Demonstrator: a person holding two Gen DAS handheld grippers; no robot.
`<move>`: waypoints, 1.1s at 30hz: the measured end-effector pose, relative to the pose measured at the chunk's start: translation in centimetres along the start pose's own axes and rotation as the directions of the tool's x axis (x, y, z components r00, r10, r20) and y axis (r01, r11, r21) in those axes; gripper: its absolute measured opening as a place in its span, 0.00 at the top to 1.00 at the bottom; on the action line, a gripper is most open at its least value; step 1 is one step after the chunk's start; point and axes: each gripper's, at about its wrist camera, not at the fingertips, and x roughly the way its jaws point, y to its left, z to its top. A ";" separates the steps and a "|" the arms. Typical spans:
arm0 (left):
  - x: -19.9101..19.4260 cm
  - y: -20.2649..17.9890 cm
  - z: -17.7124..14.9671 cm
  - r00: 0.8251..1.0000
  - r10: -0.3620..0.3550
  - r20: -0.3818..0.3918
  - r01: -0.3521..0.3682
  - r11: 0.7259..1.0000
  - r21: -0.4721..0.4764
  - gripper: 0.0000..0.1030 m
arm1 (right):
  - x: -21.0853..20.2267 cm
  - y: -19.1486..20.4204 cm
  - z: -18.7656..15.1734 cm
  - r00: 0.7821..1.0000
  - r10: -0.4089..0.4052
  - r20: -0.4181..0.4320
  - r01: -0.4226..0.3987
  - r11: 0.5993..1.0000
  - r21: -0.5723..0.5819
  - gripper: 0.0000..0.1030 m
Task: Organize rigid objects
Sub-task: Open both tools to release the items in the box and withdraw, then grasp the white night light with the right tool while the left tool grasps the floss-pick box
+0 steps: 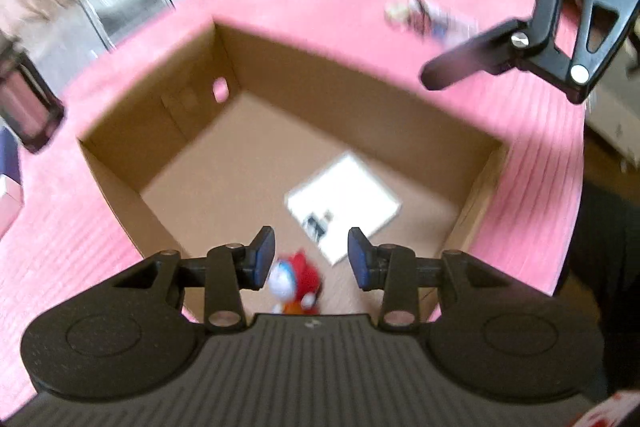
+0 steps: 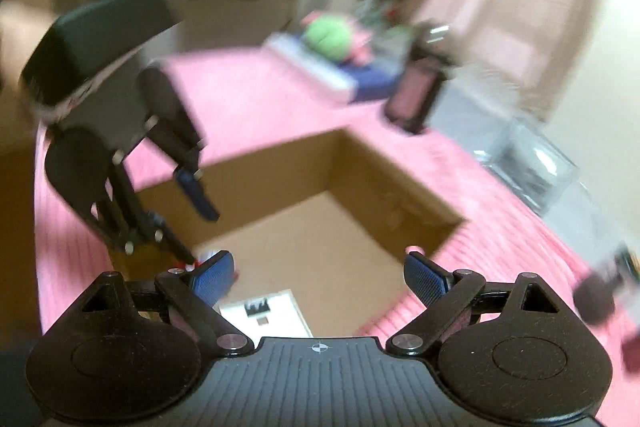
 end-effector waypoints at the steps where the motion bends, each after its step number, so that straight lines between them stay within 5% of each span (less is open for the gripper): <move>1: -0.8 -0.7 0.2 0.999 0.009 0.033 -0.009 1.000 -0.016 0.67 | -1.5 -0.3 -0.5 0.999 -0.019 0.033 0.018 0.999 0.050 0.13; 6: -4.0 -5.1 1.3 0.973 0.045 0.225 -0.024 0.995 -0.095 0.56 | -7.9 -1.5 -4.7 0.978 -0.167 0.127 0.125 0.950 0.287 0.13; 11: -4.9 -10.4 2.7 0.930 0.080 0.360 -0.021 0.986 -0.166 0.35 | -13.5 -1.5 -9.2 0.938 -0.323 0.127 0.241 0.869 0.432 0.13; 14: -4.6 -13.2 3.3 0.904 0.106 0.415 -0.004 0.971 -0.241 0.32 | -16.2 -1.4 -11.8 0.913 -0.394 0.105 0.298 0.822 0.486 0.13; 26: -0.4 -21.2 4.6 0.859 0.248 0.448 -0.031 0.898 -0.439 0.24 | -22.3 -2.4 -21.2 0.831 -0.556 0.000 0.445 0.665 0.600 0.13; 33: 2.8 -24.6 5.5 0.865 0.276 0.420 -0.056 0.884 -0.465 0.24 | -23.0 -3.4 -25.1 0.819 -0.573 -0.031 0.467 0.633 0.617 0.13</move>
